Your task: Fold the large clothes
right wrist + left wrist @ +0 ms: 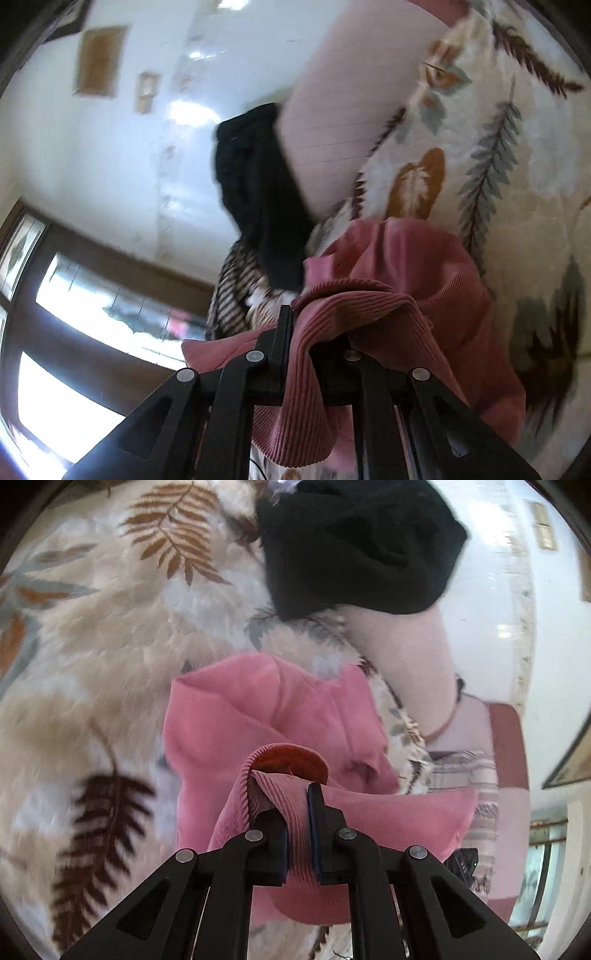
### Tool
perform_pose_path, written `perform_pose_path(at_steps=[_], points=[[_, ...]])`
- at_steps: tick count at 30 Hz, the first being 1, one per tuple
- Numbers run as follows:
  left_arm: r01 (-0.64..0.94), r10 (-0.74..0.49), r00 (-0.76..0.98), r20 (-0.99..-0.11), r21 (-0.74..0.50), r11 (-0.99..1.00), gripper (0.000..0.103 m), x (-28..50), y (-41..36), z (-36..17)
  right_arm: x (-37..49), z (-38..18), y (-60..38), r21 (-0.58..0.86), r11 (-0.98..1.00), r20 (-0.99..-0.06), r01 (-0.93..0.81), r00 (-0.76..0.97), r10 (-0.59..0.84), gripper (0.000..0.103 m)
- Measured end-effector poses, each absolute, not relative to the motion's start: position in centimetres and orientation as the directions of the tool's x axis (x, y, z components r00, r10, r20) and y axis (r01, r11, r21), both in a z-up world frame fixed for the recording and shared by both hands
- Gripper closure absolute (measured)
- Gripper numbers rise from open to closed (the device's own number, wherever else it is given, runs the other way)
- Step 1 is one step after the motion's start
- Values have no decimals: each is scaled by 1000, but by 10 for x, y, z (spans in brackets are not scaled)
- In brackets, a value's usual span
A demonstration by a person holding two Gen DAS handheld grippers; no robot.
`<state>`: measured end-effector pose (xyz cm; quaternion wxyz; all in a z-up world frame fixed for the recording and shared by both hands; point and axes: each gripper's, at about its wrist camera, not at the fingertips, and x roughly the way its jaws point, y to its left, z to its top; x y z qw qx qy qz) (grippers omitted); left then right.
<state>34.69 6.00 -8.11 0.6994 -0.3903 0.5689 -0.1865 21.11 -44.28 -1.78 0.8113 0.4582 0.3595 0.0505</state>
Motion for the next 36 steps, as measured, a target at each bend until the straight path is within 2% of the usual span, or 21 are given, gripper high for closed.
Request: perform_pose_path(at_steps=[6, 11, 16, 18, 19, 20, 21, 23, 24, 32, 34, 35, 36], points=[[-296, -732, 232, -641, -763, 574, 94, 390, 51, -119, 238, -78, -467, 778, 484, -595, 402, 718, 360, 94], [-353, -786, 253, -564, -810, 468, 91, 402, 57, -128, 241, -103, -482, 828, 331, -556, 452, 739, 380, 89], [-315, -748, 431, -505, -861, 399, 66, 396, 91, -102, 230, -97, -494, 905, 176, -426, 388, 813, 397, 64], [-304, -723, 456, -518, -855, 421, 54, 395, 100, -92, 222, -86, -499, 930, 151, -367, 335, 852, 372, 56], [-291, -712, 455, -534, -845, 448, 52, 396, 100, -88, 219, -77, -500, 929, 187, -367, 320, 861, 351, 53], [-274, -701, 444, -558, -829, 487, 46, 396, 99, -86, 219, -70, -498, 917, 227, -389, 327, 857, 339, 45], [-260, -683, 425, -594, -803, 536, 41, 395, 95, -86, 219, -61, -497, 874, 323, -460, 363, 832, 310, 41], [-240, -656, 389, -647, -759, 606, 36, 394, 84, -89, 221, -53, -492, 802, 438, -548, 406, 792, 270, 41], [-229, -652, 360, -668, -740, 632, 36, 395, 75, -94, 222, -49, -488, 748, 506, -600, 430, 763, 239, 41], [-133, -582, 235, -779, -618, 775, 35, 407, 21, -113, 252, -43, -467, 449, 749, -764, 487, 644, 39, 39], [-111, -546, 249, -800, -583, 805, 40, 409, 10, -113, 261, -53, -462, 423, 773, -793, 473, 606, 63, 39], [-90, -527, 273, -805, -567, 819, 68, 410, 5, -110, 265, -58, -459, 442, 773, -794, 455, 600, 100, 42], [-67, -512, 282, -812, -549, 833, 98, 410, 1, -107, 266, -59, -454, 457, 780, -780, 428, 614, 121, 59]])
